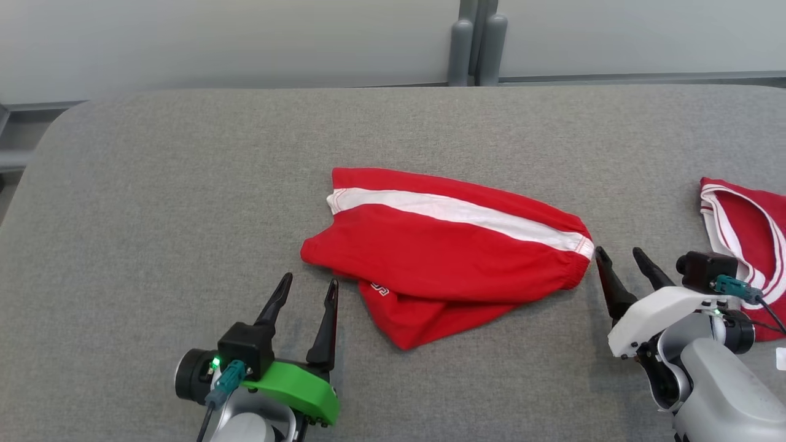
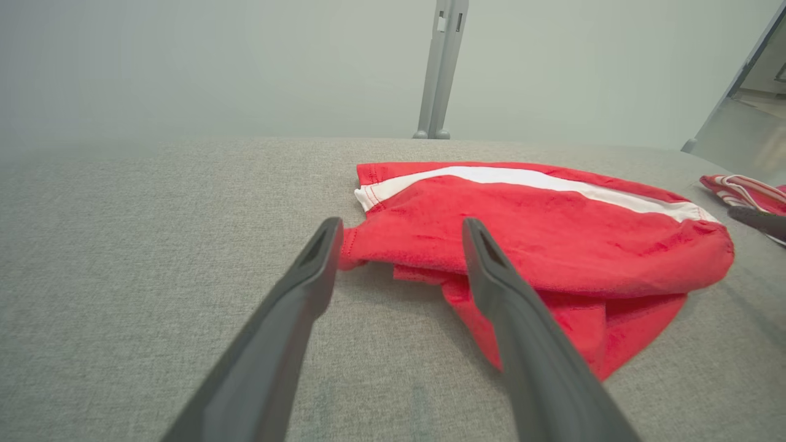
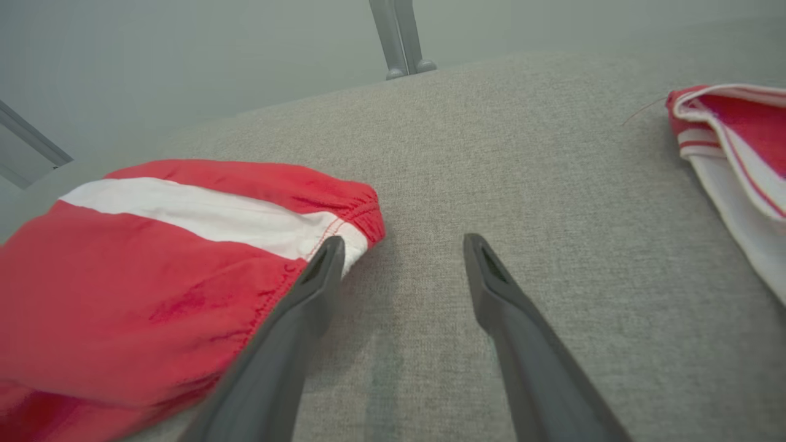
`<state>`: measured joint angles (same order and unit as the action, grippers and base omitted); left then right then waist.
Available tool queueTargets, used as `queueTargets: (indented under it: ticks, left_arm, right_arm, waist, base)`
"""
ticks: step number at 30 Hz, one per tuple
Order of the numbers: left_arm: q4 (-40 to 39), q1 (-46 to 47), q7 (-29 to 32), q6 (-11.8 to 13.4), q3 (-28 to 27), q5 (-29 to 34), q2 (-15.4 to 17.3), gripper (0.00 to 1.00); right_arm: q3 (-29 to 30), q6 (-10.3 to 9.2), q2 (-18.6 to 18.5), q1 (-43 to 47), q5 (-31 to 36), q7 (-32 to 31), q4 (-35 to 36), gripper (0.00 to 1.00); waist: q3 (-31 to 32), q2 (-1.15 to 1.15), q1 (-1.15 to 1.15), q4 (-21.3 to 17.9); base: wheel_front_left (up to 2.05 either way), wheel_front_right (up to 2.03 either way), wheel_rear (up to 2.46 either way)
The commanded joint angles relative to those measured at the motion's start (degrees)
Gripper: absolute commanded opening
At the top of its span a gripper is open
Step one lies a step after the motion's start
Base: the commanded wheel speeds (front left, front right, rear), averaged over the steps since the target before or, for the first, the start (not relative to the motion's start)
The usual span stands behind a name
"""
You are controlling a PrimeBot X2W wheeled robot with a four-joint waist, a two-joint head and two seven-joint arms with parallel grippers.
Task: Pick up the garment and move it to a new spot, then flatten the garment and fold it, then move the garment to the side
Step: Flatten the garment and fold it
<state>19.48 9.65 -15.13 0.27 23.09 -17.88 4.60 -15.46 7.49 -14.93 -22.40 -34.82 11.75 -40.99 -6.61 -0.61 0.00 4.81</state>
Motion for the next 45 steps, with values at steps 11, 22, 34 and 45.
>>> queueTargets:
  ticks: [11,22,34,45]
  left_arm:
    - [-2.04,-1.29,0.44,1.49,-2.66,-1.87,2.78,1.00]
    - [-6.13,-5.25,1.83,4.09,-5.43,-3.59,5.00,1.00]
    - [-9.99,-11.00,2.03,6.35,-7.49,-5.63,6.42,1.00]
    - [-11.52,-11.31,2.45,6.92,-7.27,-5.87,6.81,1.00]
  right_arm:
    - [2.78,0.00,0.66,5.01,6.80,2.50,12.55,1.00]
    - [10.46,0.01,6.53,15.13,17.08,-1.10,31.17,1.00]
    - [13.33,0.01,11.29,22.54,21.59,-5.75,40.01,1.00]
    - [13.91,0.01,11.89,22.80,21.90,-6.46,39.08,1.00]
  waist:
    - [5.17,0.61,0.00,-4.81]
    - [7.81,0.61,0.00,-5.08]
    - [8.10,0.61,0.00,-4.35]
    - [7.84,0.61,0.00,-3.68]
  base:
    - [0.00,0.00,0.00]
    - [0.00,0.00,0.00]
    - [0.00,0.00,0.00]
    - [0.00,0.00,0.00]
